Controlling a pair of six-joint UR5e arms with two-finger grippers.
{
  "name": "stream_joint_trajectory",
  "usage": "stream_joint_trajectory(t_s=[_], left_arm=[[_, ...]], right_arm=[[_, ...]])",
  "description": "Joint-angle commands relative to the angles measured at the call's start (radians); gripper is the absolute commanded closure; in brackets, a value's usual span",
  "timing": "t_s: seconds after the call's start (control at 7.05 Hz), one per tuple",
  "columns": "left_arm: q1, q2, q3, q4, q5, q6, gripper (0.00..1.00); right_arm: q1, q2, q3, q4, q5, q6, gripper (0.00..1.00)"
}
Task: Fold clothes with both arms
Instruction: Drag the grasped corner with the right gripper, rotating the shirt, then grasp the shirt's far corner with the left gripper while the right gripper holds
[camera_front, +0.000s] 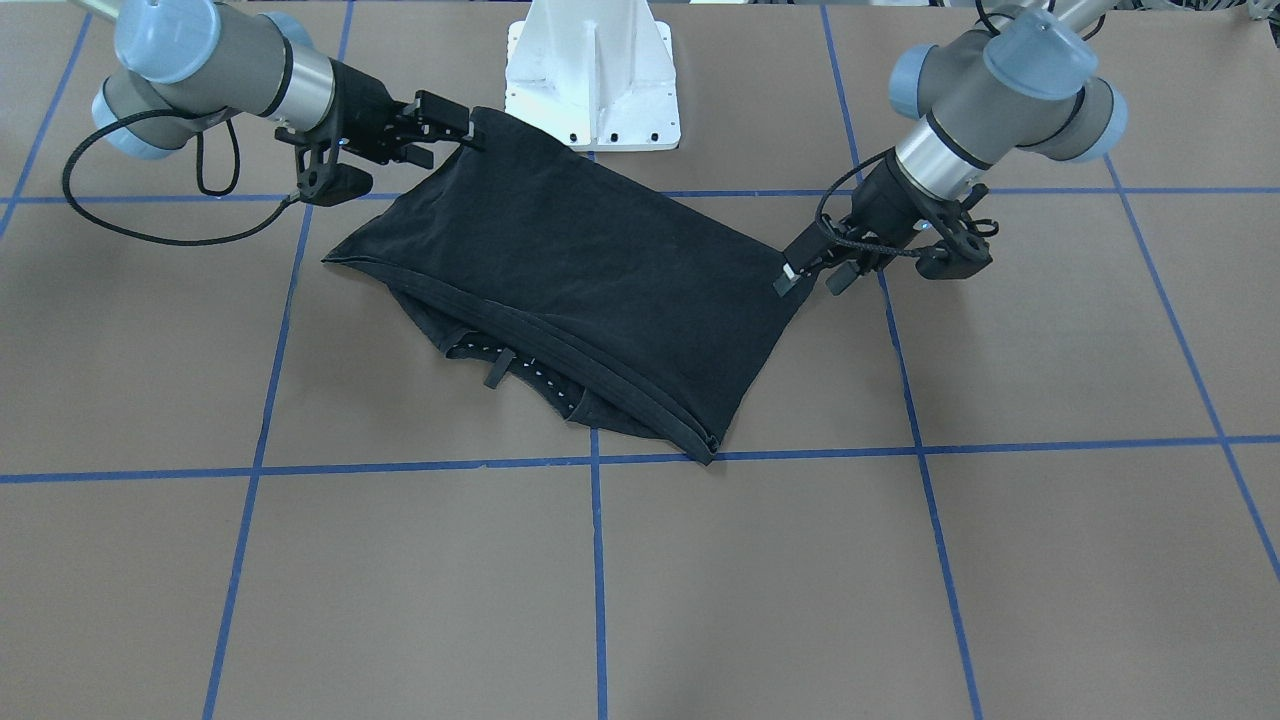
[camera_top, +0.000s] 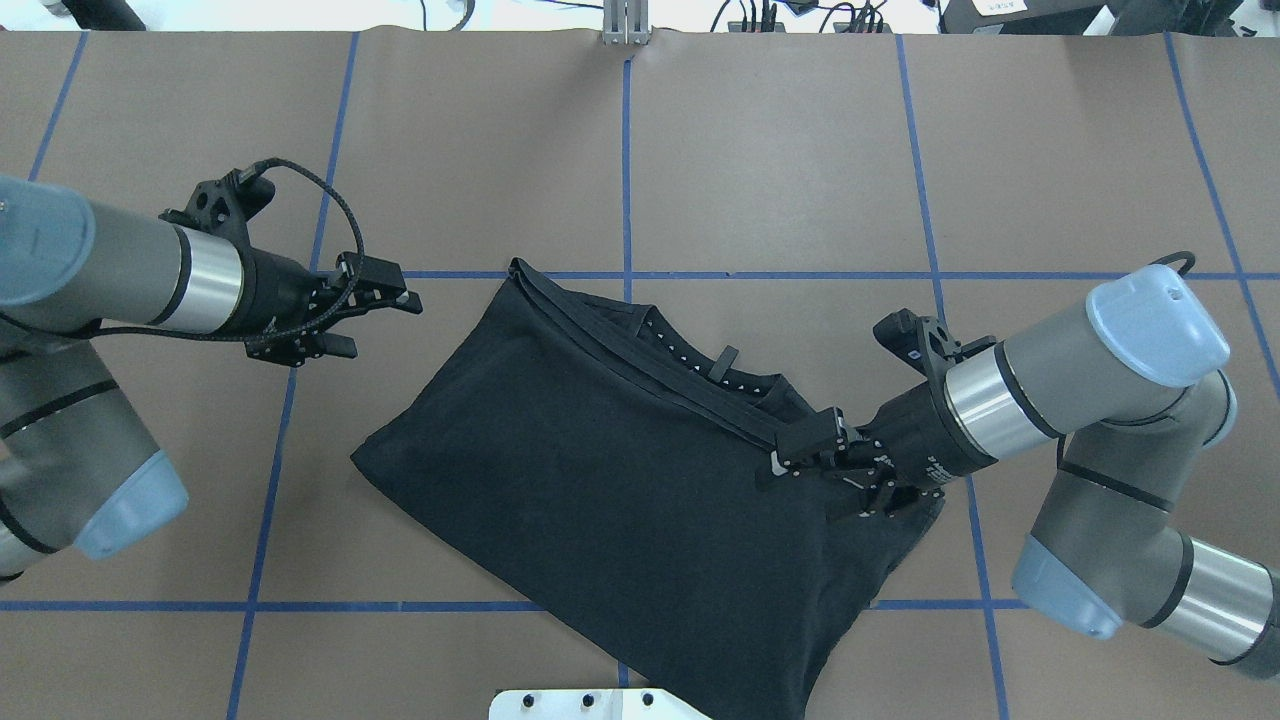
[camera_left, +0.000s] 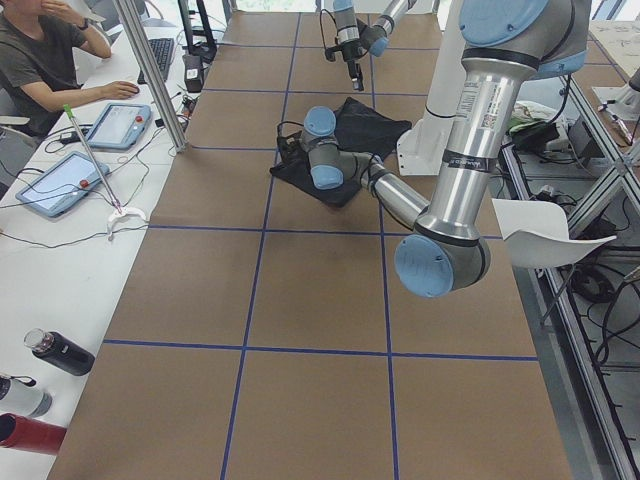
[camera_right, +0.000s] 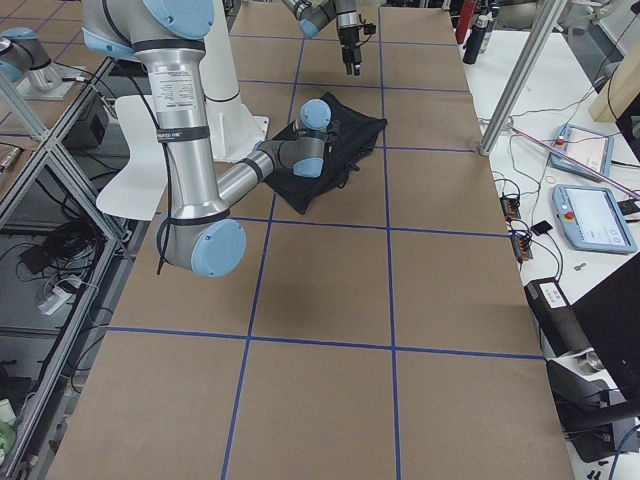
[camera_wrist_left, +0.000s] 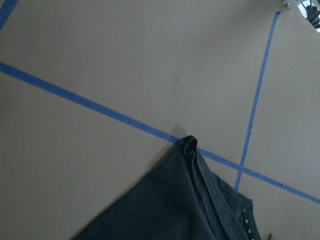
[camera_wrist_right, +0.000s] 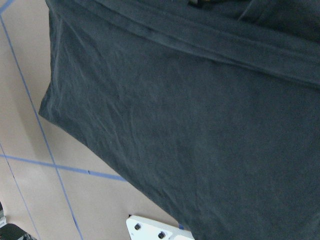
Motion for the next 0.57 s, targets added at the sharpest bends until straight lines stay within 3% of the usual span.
stream_joint_trajectory(t_s=[0.0,0.43], left_arm=[[0.069,0.078,-0.015,0.001,0.01,-0.032,0.0],[0.118,0.114,0.01,-0.008,0.01,-0.04,0.0]], right_arm=[[0.012,0.0,-0.007,0.0,-0.119,0.0,0.0],[-0.024,0.005,-0.012,0.0,-0.205,0.0,0.0]])
